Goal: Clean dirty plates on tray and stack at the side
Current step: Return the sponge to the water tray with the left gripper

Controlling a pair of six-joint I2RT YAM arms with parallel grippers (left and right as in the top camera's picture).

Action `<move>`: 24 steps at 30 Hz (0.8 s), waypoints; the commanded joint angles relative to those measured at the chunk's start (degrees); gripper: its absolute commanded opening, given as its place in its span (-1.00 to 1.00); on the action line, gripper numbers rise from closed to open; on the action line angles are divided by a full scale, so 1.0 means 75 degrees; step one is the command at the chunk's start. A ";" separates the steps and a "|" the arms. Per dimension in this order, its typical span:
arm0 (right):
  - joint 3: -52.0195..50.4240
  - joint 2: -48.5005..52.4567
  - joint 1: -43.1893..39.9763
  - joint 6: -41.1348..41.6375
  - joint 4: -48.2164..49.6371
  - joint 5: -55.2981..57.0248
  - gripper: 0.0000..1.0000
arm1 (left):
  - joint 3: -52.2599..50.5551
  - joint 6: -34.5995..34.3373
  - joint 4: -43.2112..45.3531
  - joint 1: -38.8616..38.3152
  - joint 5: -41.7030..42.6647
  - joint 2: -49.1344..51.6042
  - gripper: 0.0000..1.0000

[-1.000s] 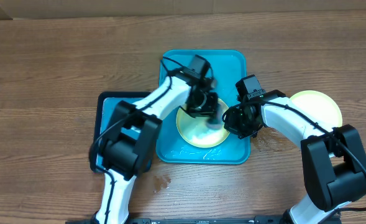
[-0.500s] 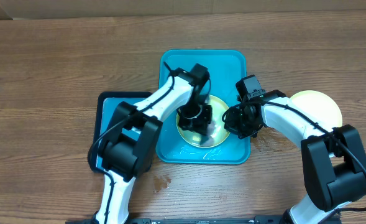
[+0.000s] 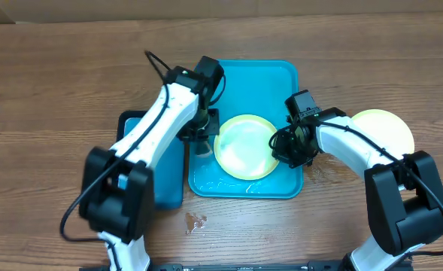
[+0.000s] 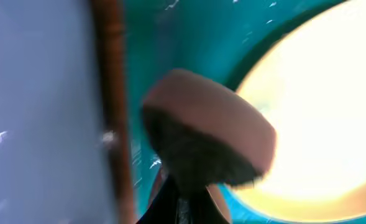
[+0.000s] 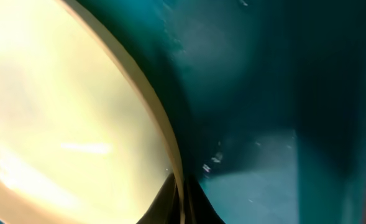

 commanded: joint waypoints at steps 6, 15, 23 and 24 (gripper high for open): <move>0.1020 0.0012 0.0023 -0.0828 -0.0816 0.0315 -0.92 | -0.0303 0.0114 -0.0764 0.0845 -0.2078 -0.0708 -0.91; 0.2672 -0.0163 0.0749 -0.1335 -0.2192 0.1536 -0.92 | -0.1964 0.0265 0.0542 0.2084 -0.0737 -0.0705 -0.49; 0.3873 -0.0169 0.2197 -0.1364 -0.2366 0.2970 -0.92 | -0.1113 0.0262 -0.0382 0.2573 -0.0323 -0.1475 0.51; 0.3882 -0.0169 0.2419 -0.1361 -0.2212 0.3214 -0.92 | -0.0938 0.0262 -0.0533 0.2617 -0.0323 -0.1673 0.62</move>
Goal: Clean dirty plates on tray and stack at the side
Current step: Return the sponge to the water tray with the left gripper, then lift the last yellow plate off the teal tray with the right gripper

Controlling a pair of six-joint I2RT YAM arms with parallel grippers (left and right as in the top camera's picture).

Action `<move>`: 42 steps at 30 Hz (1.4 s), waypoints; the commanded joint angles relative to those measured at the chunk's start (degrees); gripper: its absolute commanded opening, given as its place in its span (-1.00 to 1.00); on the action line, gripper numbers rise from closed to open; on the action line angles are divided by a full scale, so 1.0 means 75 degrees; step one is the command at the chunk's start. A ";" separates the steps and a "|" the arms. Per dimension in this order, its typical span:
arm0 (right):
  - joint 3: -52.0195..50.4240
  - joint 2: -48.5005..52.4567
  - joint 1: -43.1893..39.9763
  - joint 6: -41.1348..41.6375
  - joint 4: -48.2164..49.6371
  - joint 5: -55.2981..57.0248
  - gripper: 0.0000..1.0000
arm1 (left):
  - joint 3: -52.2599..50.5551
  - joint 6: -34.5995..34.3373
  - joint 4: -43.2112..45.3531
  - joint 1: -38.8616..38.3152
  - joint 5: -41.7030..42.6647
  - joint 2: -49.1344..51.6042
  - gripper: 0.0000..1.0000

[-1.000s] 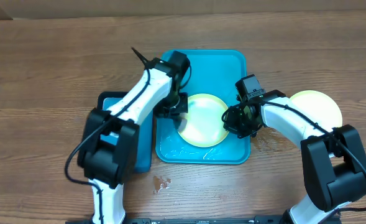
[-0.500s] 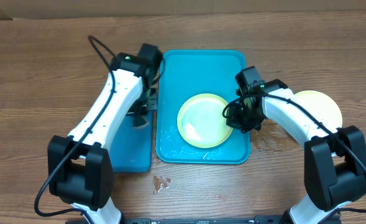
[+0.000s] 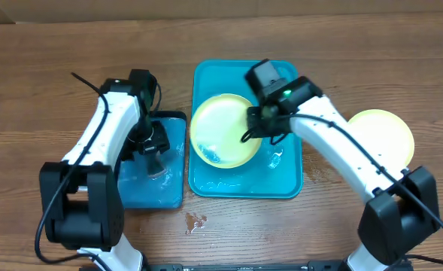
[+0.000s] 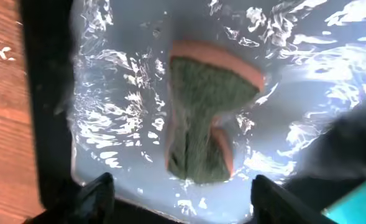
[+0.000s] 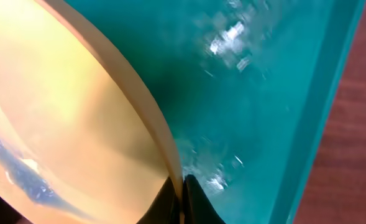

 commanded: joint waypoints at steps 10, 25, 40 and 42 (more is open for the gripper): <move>0.0268 -0.0111 0.2573 -0.0052 0.2203 0.3541 -0.92 | 0.2433 0.0015 -0.1265 0.0679 0.0239 -0.3139 1.00; 0.0265 -0.0087 0.4342 -0.2014 0.3818 0.7976 -0.92 | 0.2844 -0.0009 -0.1148 0.0729 -0.0338 -0.5642 1.00; 0.0265 -0.0087 0.5284 -0.2713 0.4211 0.9699 -0.92 | 0.2844 0.0012 -0.0941 0.0726 -0.0478 -0.5791 0.99; 0.0265 -0.0087 0.5316 -0.2716 0.4252 0.9699 -0.92 | 0.2844 0.0012 -0.0944 0.0726 -0.0478 -0.5791 1.00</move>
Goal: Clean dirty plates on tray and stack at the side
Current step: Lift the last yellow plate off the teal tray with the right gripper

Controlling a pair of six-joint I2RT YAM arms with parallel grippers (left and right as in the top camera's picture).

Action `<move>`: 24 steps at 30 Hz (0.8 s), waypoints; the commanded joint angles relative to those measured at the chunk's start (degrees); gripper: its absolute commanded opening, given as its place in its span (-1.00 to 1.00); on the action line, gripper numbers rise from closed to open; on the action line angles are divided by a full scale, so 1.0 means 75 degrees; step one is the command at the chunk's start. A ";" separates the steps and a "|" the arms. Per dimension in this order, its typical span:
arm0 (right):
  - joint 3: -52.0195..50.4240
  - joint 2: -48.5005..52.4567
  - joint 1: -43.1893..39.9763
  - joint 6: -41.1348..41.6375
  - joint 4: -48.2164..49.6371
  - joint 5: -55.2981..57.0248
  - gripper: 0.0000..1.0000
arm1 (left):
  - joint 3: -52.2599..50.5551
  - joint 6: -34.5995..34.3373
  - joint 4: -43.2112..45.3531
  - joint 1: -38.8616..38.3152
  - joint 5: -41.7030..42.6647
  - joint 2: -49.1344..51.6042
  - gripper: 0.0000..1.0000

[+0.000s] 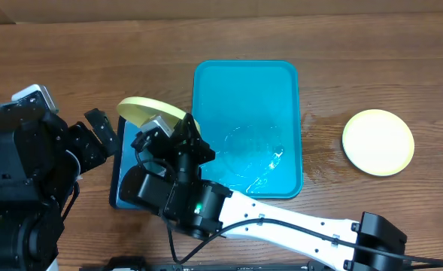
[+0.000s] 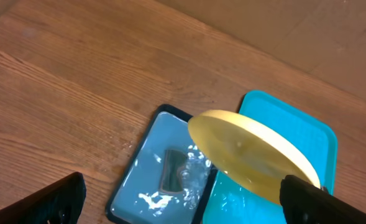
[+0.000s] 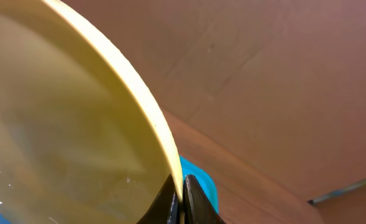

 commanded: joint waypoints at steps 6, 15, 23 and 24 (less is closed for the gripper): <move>0.0195 -0.0087 0.0117 -0.0093 0.0125 0.0373 -0.92 | 0.0137 0.0035 0.0032 0.0032 -0.0102 -0.0017 1.00; 0.0195 -0.0087 0.0117 -0.0096 0.0181 0.0376 -0.92 | 0.0137 0.0035 0.0032 0.0032 -0.0102 -0.0015 1.00; 0.0195 -0.0087 0.0017 -0.0020 0.0178 0.0370 -0.92 | 0.0137 0.0035 0.0035 0.0032 -0.0102 -0.0015 1.00; 0.0192 -0.0087 -0.0087 0.0239 0.0166 0.0350 -0.92 | 0.0137 0.0035 0.0035 0.0032 -0.0102 -0.0015 1.00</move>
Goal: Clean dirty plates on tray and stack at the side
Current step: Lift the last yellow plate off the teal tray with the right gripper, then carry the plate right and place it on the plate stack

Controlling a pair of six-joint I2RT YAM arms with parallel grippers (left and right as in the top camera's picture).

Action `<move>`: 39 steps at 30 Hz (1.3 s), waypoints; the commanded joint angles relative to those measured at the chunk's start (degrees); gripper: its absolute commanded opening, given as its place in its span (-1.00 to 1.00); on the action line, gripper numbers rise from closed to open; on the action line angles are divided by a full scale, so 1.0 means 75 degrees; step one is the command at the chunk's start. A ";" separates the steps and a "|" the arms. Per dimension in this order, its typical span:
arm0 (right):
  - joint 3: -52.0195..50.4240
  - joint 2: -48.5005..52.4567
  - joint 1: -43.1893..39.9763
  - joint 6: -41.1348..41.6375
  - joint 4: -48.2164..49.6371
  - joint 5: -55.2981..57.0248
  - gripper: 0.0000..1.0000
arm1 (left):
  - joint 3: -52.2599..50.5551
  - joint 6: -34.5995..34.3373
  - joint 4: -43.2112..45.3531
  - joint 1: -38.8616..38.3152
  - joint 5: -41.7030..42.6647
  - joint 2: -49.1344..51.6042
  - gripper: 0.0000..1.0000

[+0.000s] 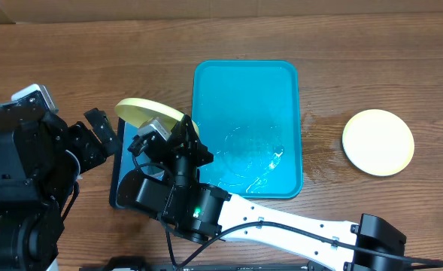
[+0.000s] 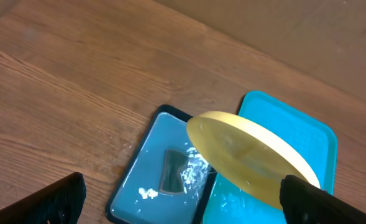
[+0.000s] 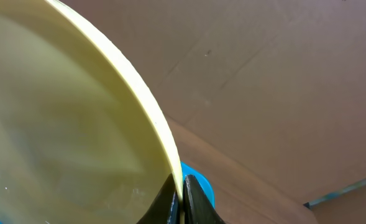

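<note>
My right gripper (image 3: 182, 184) is shut on the rim of a wet yellow plate (image 3: 64, 124). It holds the plate tilted, high over the seam between the basin and the teal tray (image 1: 244, 75); seen from overhead, the plate (image 1: 150, 111) juts out past the right gripper (image 1: 182, 128). The tray holds only water film. A second yellow plate (image 1: 377, 141) lies flat on the table at the right. My left gripper (image 2: 183, 202) hangs open and high above the left side, nothing between its fingers (image 2: 58, 198). The sponge (image 2: 173, 171) rests in the water of the dark basin (image 2: 128, 186).
The right arm's body (image 1: 176, 196) rises close under the overhead camera and hides most of the basin and the table's front. The left arm (image 1: 25, 150) fills the left edge. Wet patches mark the wood right of the tray (image 1: 323, 120).
Almost nothing: the plate has edged slightly left in my right gripper and the glints on the basin water have shifted. Both arms stay raised.
First my left gripper held the sponge at the plate's left edge on the tray, with my right gripper shut on the plate's right rim. Then the sponge lay in the basin under my open left gripper and the plate stood tilted. Later both arms were high, the plate off the tray.
</note>
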 commanded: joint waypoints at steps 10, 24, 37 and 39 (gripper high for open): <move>0.0236 -0.0251 -0.3518 0.2836 -0.0647 -1.0264 -0.92 | 0.0137 0.0038 0.0026 0.0032 -0.0102 -0.0015 1.00; 0.0364 -0.1894 -1.0637 0.4998 -0.5062 -1.0110 -0.92 | 0.0137 0.0038 0.0026 0.0032 -0.0006 0.0090 0.99; -0.2597 -0.1078 -1.3615 0.3937 -0.4672 -0.9970 -0.87 | 0.0137 0.0047 -0.0122 0.0032 0.0248 0.0557 0.99; -0.2626 -0.1078 -1.3717 0.3937 -0.4648 -0.9999 -0.69 | 0.0137 0.0044 -0.0149 0.0032 0.0248 0.0560 0.99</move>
